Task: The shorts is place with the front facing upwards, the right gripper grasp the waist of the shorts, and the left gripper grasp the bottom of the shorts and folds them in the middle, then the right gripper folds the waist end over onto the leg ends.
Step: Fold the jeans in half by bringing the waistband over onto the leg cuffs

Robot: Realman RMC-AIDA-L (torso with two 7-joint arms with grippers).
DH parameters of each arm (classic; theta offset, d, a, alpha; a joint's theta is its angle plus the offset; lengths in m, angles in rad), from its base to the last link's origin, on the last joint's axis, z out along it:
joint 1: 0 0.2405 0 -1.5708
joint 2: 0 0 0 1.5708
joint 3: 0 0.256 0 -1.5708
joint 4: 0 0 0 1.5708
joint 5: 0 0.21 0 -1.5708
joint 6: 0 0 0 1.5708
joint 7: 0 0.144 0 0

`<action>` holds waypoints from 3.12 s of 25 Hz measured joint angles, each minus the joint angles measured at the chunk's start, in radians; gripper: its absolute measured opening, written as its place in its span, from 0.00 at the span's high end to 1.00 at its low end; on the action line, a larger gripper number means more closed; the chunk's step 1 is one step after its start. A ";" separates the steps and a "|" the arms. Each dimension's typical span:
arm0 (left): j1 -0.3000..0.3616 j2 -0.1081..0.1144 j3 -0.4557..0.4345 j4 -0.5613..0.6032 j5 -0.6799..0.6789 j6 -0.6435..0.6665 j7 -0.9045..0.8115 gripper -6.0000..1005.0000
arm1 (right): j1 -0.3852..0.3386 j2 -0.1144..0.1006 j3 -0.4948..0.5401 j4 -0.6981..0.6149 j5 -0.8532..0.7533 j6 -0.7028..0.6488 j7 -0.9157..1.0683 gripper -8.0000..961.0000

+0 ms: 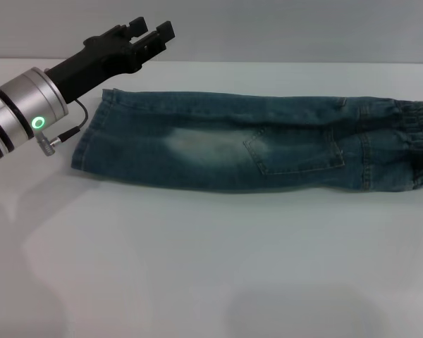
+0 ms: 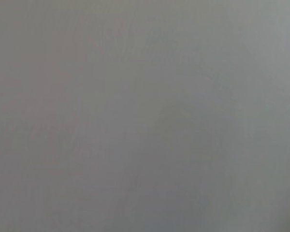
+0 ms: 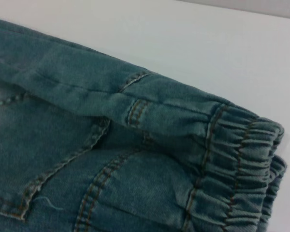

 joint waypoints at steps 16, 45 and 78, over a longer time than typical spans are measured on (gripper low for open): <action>0.006 0.001 -0.003 0.000 -0.007 -0.008 0.000 0.35 | 0.014 0.061 -0.012 0.005 0.011 0.061 -0.003 0.40; -0.032 -0.002 0.005 -0.087 -0.006 -0.108 0.072 0.35 | -0.086 0.094 -0.013 -0.240 0.163 -0.147 -0.069 0.92; -0.168 -0.012 0.068 -0.343 0.001 -0.277 0.317 0.35 | 0.024 0.055 0.025 -0.474 0.618 -0.447 0.024 0.93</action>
